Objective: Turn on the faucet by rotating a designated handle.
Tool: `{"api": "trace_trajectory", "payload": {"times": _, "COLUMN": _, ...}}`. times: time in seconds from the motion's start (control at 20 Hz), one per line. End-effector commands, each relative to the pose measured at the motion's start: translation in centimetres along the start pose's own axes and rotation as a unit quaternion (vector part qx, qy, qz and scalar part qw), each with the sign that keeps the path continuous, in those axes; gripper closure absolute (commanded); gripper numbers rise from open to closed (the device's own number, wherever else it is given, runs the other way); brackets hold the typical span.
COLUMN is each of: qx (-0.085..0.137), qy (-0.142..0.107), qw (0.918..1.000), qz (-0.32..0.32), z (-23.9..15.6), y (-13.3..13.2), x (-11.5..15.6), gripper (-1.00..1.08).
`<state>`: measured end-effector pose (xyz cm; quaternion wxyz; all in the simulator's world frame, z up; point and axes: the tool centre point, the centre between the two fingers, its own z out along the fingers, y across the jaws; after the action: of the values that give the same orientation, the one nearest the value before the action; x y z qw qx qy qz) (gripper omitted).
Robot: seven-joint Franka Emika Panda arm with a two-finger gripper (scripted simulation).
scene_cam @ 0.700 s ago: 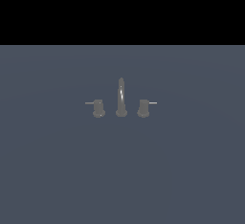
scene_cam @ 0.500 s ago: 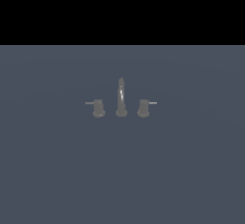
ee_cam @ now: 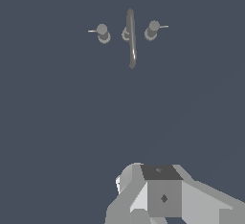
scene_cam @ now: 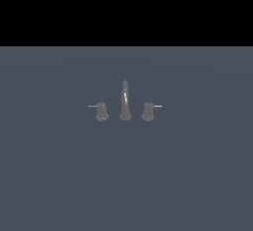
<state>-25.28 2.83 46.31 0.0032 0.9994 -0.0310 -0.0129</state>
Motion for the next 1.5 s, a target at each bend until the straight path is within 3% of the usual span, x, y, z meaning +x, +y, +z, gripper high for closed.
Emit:
{"api": "trace_trajectory", "payload": {"times": 0.0, "qx": 0.000, "qy": 0.000, "qw": 0.9999, "qz": 0.016, "z": 0.9, "y": -0.7, "x": 0.3, "gripper": 1.08}}
{"api": "trace_trajectory", "payload": {"times": 0.35, "qx": 0.002, "qy": 0.000, "qw": 0.9968, "qz": 0.080, "z": 4.3, "y": -3.6, "x": 2.0, "gripper": 1.08}}
{"api": "trace_trajectory", "payload": {"times": 0.7, "qx": 0.004, "qy": 0.001, "qw": 0.9883, "qz": 0.152, "z": 8.1, "y": -6.7, "x": 4.3, "gripper": 1.08}}
{"api": "trace_trajectory", "payload": {"times": 1.45, "qx": 0.009, "qy": 0.001, "qw": 0.9538, "qz": 0.300, "z": 16.2, "y": -11.9, "x": 10.8, "gripper": 1.08}}
